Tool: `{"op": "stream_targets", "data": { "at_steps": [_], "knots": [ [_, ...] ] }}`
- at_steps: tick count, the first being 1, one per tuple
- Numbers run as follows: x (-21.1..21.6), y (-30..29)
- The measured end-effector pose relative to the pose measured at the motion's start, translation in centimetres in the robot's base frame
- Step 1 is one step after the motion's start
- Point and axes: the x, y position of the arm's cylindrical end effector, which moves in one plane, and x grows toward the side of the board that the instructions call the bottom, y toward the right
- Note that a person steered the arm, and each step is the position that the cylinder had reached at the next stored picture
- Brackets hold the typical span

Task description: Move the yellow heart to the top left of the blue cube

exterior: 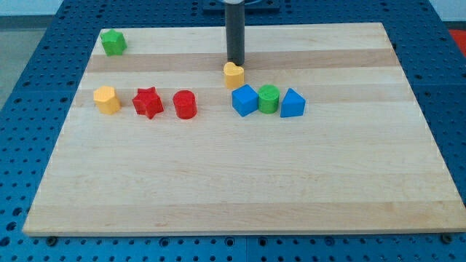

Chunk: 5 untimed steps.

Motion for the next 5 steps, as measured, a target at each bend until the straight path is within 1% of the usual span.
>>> {"op": "stream_targets", "data": {
  "at_steps": [1, 5],
  "knots": [
    [2.8, -1.8],
    [3.5, -3.1]
  ]
}}
